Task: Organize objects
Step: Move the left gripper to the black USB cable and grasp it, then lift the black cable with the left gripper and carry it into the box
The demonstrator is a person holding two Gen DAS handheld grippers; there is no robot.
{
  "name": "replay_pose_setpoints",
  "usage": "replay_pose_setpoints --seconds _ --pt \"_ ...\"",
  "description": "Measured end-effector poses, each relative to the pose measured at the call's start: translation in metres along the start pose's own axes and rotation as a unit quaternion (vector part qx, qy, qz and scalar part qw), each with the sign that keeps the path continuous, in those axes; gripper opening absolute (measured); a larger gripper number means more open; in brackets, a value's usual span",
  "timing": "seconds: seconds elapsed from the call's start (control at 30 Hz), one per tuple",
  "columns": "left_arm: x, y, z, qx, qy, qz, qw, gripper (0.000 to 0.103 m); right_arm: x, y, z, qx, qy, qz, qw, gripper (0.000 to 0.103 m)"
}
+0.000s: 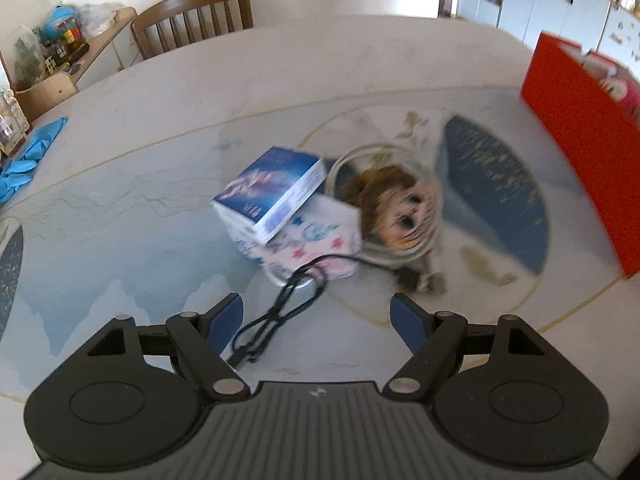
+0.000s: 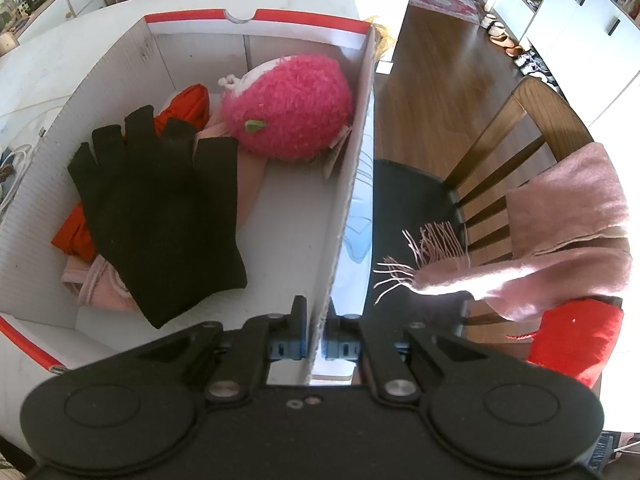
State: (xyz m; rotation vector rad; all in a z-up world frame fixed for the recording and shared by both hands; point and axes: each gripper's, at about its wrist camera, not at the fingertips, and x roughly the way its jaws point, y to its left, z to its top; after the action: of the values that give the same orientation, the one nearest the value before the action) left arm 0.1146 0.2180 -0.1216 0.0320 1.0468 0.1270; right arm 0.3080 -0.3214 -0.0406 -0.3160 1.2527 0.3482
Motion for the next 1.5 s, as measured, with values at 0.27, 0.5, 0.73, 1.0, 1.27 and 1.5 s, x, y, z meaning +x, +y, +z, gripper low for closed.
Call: replay_pose_setpoints --seconds 0.27,0.5,0.73,1.0,1.27,1.5 --pt "0.021 0.008 0.002 0.008 0.008 0.0 0.9999 0.08 0.002 0.001 0.0 0.002 0.004 -0.005 1.0 0.006" --pt "0.028 0.008 0.003 0.01 0.014 -0.018 0.9997 0.062 0.003 0.002 0.001 0.004 0.005 -0.009 1.0 0.006" --pt "0.027 0.009 0.003 0.003 0.013 -0.029 0.9995 0.034 0.002 0.002 0.0 0.005 0.004 -0.009 1.0 0.006" --pt "0.021 0.004 -0.002 -0.003 0.022 -0.039 0.999 0.019 0.002 0.002 0.0 0.005 0.002 -0.01 1.0 0.006" --pt "0.0 -0.006 -0.014 -0.025 0.015 -0.049 0.9984 0.012 0.001 0.004 -0.002 0.002 -0.001 -0.005 1.0 0.005" --pt "-0.037 -0.013 -0.015 -0.049 -0.009 -0.096 0.9941 0.01 0.0 0.006 -0.003 -0.003 -0.003 -0.003 1.0 0.006"
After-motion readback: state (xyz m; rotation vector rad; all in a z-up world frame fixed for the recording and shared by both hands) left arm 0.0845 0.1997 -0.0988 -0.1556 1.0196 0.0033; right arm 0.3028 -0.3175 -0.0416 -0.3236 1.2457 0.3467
